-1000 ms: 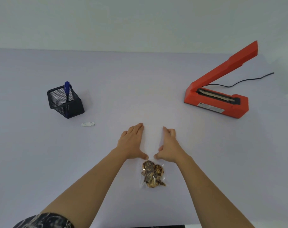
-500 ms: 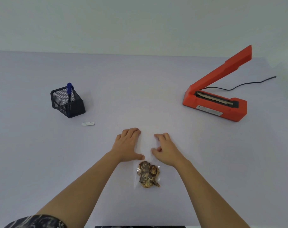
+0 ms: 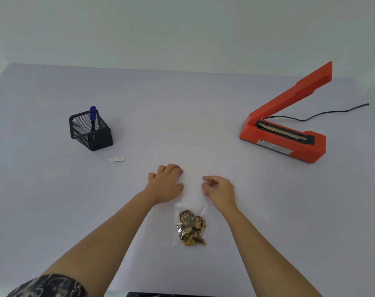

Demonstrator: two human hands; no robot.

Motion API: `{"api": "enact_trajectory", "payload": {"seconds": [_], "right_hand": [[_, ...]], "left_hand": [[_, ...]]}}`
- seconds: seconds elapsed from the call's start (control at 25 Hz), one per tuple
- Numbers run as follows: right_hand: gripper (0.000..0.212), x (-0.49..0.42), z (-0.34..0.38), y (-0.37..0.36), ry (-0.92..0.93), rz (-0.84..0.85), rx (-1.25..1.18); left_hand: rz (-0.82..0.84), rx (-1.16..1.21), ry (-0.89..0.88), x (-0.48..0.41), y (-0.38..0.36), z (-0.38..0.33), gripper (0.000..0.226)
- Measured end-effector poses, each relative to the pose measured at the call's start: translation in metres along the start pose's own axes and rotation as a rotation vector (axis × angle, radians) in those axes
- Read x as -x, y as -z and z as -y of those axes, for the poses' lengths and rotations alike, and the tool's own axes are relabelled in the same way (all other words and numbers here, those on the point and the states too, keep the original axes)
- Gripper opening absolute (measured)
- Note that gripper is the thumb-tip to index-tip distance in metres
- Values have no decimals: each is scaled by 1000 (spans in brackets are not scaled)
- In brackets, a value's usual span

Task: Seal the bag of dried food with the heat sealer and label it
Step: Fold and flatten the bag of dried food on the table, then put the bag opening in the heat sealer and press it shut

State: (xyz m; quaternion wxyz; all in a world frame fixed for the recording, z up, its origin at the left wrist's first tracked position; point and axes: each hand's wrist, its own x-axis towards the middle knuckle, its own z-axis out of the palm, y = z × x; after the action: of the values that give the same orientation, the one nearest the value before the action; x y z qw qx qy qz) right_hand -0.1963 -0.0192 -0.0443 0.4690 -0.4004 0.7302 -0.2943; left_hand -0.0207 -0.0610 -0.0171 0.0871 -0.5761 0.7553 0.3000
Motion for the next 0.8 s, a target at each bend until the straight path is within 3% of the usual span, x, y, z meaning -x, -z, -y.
{"api": "enact_trajectory", "payload": {"seconds": [0.12, 0.2, 0.36, 0.56, 0.64, 0.8], "right_hand": [[21, -5, 5, 9, -125, -9, -212], [15, -8, 10, 22, -97, -71, -240], [14, -22, 12, 70, 3, -418, -176], [36, -45, -2, 162, 85, -837, 33], [55, -54, -10, 193, 36, -843, 152], [76, -69, -25, 223, -34, -575, 235]], "left_hand": [[20, 251, 134, -7, 9, -6, 45], [-84, 366, 176, -11, 16, -14, 47], [-245, 563, 26, -27, 33, -53, 48], [-139, 554, -86, -70, 43, -131, 52], [-60, 540, -77, -86, 42, -153, 62], [45, 504, -48, -112, 42, -175, 73]]}}
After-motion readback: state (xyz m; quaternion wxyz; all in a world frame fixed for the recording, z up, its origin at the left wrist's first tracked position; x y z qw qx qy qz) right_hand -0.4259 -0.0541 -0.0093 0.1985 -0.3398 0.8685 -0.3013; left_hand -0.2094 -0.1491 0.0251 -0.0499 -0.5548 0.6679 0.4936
